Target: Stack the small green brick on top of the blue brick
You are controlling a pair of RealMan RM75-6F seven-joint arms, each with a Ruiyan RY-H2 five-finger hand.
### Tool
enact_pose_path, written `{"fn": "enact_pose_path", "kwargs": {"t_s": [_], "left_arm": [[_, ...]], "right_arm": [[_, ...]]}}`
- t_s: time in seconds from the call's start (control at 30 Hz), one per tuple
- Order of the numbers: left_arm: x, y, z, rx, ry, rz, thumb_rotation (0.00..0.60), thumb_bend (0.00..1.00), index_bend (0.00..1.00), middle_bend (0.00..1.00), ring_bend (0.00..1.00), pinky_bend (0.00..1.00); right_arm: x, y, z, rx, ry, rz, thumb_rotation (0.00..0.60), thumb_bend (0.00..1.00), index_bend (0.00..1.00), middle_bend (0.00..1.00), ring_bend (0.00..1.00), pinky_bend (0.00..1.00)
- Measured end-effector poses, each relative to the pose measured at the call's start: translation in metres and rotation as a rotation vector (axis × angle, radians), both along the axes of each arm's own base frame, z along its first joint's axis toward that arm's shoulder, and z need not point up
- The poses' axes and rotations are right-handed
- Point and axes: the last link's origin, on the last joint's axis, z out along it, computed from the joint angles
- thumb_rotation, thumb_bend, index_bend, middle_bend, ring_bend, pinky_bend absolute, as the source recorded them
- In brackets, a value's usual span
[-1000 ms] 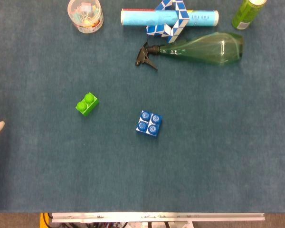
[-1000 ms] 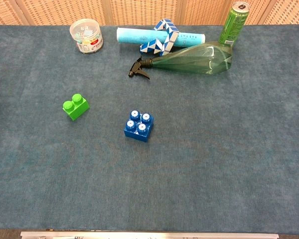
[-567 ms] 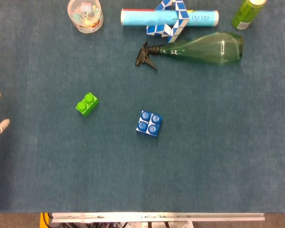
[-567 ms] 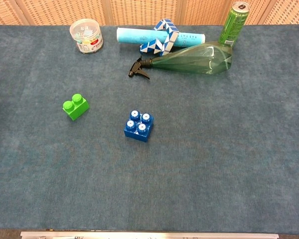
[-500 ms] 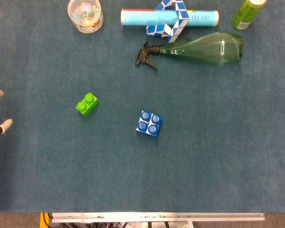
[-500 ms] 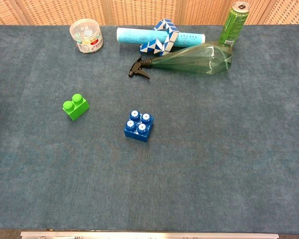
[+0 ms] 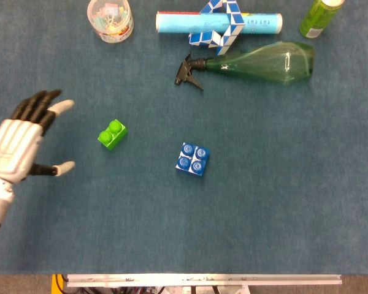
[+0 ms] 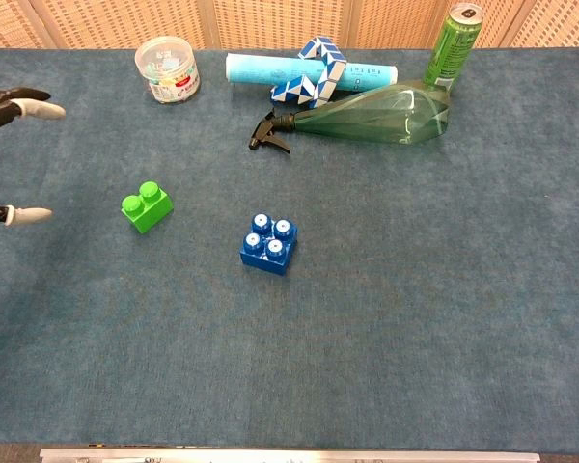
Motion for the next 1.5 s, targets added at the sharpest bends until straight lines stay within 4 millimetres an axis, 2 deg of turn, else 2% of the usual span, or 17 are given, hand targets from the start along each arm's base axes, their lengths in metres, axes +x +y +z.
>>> {"fn": "enact_pose_path", "kwargs": {"t_s": [0.23,0.47,0.83,1.5], "left_arm": [[0.011,0.018,-0.026,-0.034,0.093,-0.057,0.6,0.0,0.06,0.0,0.0,0.08],[0.012,0.036,-0.05,-0.065,0.12,-0.055,0.6,0.0,0.04,0.0,0.0,0.08],[0.009,0.05,-0.064,-0.079,0.124,-0.023,0.6,0.0,0.04,0.0,0.0,0.08],[0.02,0.06,-0.086,-0.09,0.121,-0.032,0.6,0.0,0.03,0.0,0.0,0.08]], "right_arm": [[-0.002,0.001,0.004,-0.009,-0.012,-0.005,0.6,0.12,0.06,0.09,0.06,0.25],[-0.003,0.004,0.008,-0.025,-0.022,-0.005,0.6,0.12,0.06,0.09,0.06,0.25],[-0.003,0.007,0.01,-0.028,-0.025,-0.002,0.6,0.12,0.06,0.09,0.06,0.25],[-0.003,0.016,0.018,-0.06,-0.029,-0.008,0.6,0.12,0.06,0.1,0.06,0.25]]}}
